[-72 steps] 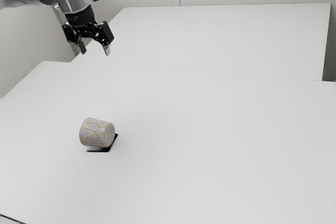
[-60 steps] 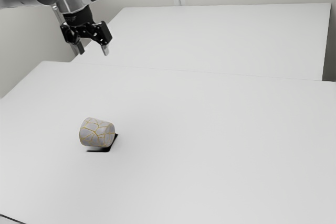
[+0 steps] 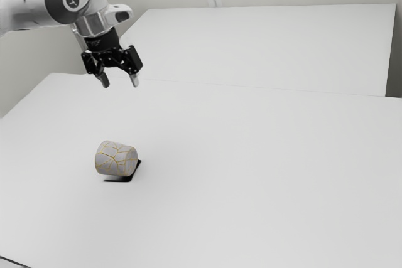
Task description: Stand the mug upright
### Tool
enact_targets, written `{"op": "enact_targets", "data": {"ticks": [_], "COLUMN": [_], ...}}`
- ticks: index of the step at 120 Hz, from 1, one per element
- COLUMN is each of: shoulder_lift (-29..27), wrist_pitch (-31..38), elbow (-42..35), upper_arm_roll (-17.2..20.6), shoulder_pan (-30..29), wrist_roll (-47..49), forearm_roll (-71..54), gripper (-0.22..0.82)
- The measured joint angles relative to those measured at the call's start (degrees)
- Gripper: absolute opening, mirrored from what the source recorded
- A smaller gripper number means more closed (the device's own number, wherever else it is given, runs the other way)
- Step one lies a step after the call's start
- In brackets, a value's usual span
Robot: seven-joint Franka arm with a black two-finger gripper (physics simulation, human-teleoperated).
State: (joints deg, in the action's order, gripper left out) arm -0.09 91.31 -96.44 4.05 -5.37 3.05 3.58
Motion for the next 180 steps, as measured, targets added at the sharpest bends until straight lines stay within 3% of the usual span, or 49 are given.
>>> {"op": "enact_targets", "data": {"ticks": [37,72,97,139,180], "shoulder_lift": [-1.50,-3.39,-4.13,-6.51,-1.04], "wrist_pitch": [7.20,13.25,16.80,19.82,20.28], "elbow": [-8.67,-16.28,-20.93,-28.84,-29.16], "upper_arm_roll": [0.00,0.00,-0.01,-0.08,-0.42], "shoulder_pan": [-0.93,-10.83,-12.13,-19.58,-26.04], "wrist_roll": [-3.56,-8.38,-15.37,-28.31,-40.90], "forearm_roll": [5.23,10.11,13.97,21.17,25.53], "gripper": [0.60,0.60,0.60,0.60,0.60]}}
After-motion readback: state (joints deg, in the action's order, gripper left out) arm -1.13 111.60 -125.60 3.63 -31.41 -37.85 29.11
